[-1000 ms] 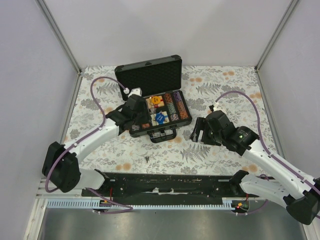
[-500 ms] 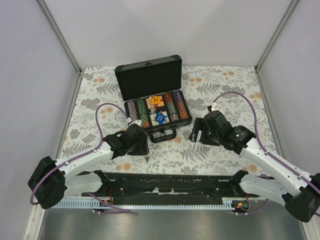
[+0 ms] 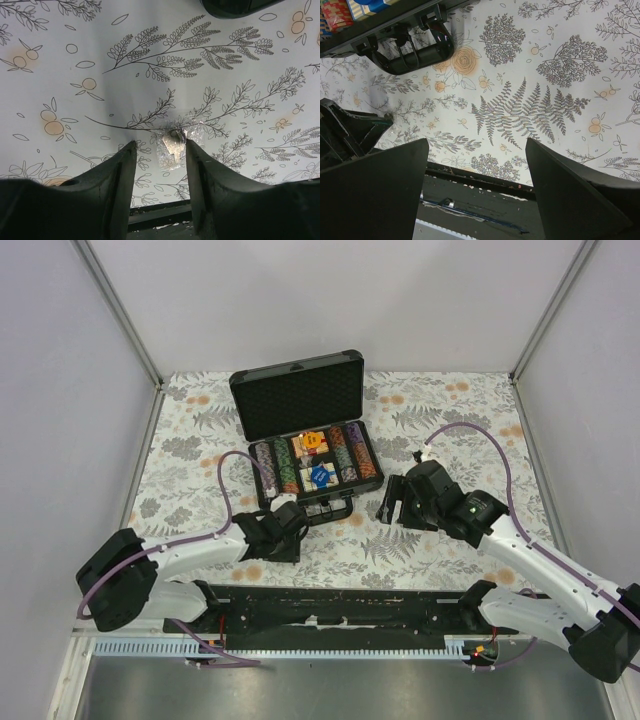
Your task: Pack up texas hold em set
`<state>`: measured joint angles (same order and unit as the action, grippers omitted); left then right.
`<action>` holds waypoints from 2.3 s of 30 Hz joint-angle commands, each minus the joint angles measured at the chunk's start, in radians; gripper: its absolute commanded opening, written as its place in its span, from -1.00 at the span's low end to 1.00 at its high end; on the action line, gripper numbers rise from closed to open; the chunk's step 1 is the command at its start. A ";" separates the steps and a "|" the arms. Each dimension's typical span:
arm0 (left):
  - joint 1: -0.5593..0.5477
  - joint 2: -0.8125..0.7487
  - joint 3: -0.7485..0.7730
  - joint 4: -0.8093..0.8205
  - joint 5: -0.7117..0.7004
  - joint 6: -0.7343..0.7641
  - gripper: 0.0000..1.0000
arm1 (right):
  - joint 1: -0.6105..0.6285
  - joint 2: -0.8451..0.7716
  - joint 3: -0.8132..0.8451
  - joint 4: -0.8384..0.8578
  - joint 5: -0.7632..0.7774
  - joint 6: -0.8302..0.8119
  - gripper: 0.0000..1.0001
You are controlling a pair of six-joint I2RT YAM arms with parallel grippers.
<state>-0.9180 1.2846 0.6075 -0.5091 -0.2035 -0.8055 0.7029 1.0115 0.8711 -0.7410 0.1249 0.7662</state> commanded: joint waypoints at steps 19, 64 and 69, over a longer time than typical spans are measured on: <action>-0.009 0.016 0.106 -0.023 -0.068 -0.026 -0.96 | -0.003 -0.021 -0.018 0.029 -0.002 -0.001 0.72; 0.243 0.484 0.706 0.362 -0.315 0.175 -0.96 | -0.003 -0.065 -0.015 -0.020 0.031 -0.016 0.73; 0.243 0.510 0.692 0.371 -0.326 0.183 -0.96 | -0.003 -0.074 -0.012 -0.032 0.039 -0.018 0.74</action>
<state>-0.6781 1.7782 1.2743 -0.2054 -0.4900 -0.6624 0.7029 0.9604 0.8570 -0.7650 0.1349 0.7643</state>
